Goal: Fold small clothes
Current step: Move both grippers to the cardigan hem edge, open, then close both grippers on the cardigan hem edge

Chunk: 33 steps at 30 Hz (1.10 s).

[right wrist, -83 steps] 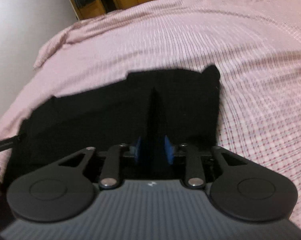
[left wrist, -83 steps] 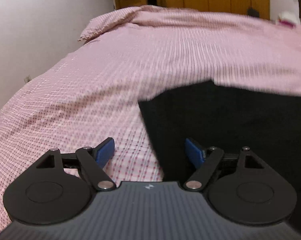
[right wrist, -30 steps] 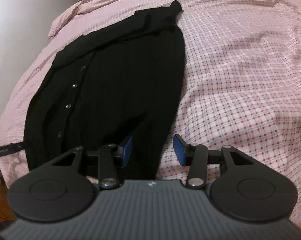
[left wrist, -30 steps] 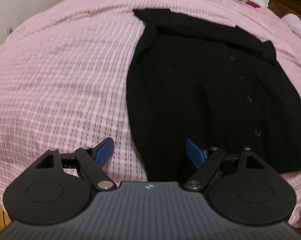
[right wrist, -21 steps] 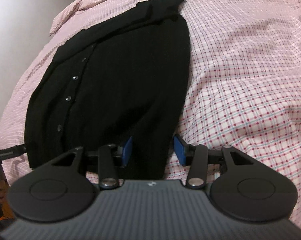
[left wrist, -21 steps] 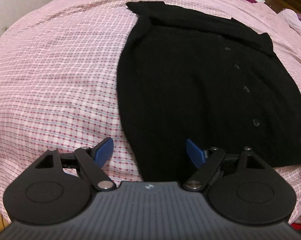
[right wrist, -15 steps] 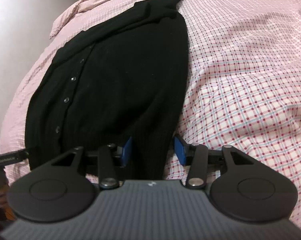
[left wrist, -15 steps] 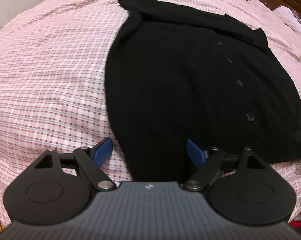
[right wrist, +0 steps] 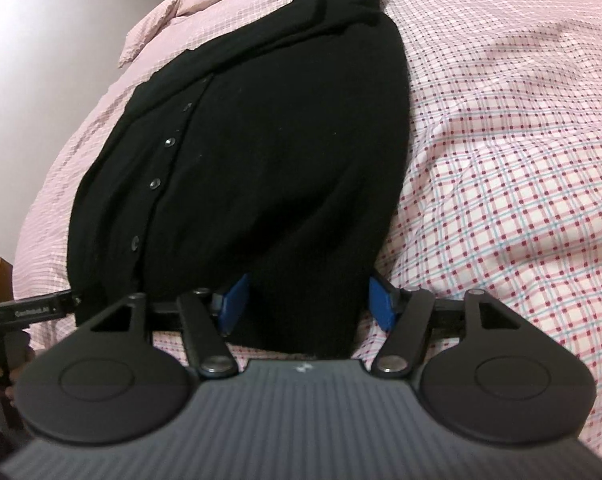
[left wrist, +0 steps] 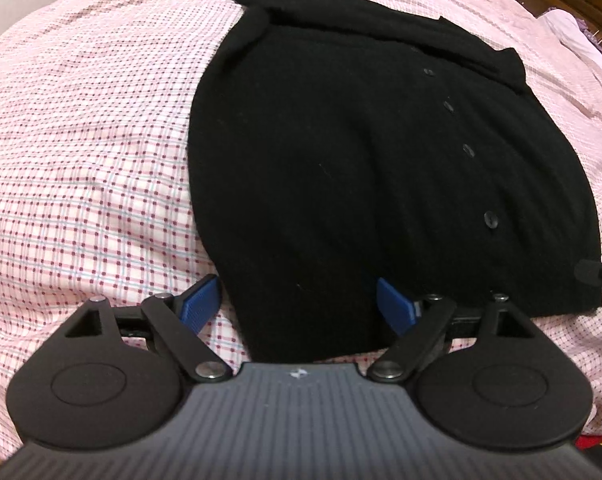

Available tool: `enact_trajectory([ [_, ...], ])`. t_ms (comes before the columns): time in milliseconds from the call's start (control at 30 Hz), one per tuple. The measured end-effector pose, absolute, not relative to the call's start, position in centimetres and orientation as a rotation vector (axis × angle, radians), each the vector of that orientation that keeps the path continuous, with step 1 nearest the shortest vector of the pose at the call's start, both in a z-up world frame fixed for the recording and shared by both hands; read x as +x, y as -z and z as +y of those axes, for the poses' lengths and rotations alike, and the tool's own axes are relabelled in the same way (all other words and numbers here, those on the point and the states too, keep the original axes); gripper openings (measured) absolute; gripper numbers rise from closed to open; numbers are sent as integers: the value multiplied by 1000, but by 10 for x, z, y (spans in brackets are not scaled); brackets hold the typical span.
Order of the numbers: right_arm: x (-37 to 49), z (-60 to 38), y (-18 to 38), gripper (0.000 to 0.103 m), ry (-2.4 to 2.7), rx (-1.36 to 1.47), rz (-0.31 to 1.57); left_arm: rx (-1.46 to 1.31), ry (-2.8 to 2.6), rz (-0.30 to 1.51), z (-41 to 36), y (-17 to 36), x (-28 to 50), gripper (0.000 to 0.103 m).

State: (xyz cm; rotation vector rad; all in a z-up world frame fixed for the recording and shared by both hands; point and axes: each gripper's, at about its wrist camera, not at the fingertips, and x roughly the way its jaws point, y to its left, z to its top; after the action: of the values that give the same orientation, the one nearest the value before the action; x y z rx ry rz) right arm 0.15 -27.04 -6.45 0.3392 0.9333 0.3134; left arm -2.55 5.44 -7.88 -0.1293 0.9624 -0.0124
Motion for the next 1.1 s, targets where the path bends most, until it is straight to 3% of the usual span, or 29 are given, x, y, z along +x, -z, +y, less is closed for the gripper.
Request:
enact_trajectory([
  [267,-5,-265,67,64,-314,331,914,-152,19,970,58,86,-17,92],
  [400,-6,-264,67,64,-323,322,913,-153,53,968,57,92,-14,102],
  [600,-4,-261,73,63,-333,301,907,-128,55,943,52,94,-18,100],
  [800,-4,-259,70,63,-319,307,908,-125,50,922,56,84,-28,68],
  [900,-8,-258,70,46,-312,317,905,-140,59,918,58,81,-31,52],
  [967,-10,-261,72,18,-316,352,907,-159,68,917,60,79,-32,42],
  [1033,-13,-264,73,13,-324,386,897,-185,79,912,63,75,-34,22],
  [1100,-16,-267,70,11,-338,402,869,-208,87,897,65,69,-37,15],
])
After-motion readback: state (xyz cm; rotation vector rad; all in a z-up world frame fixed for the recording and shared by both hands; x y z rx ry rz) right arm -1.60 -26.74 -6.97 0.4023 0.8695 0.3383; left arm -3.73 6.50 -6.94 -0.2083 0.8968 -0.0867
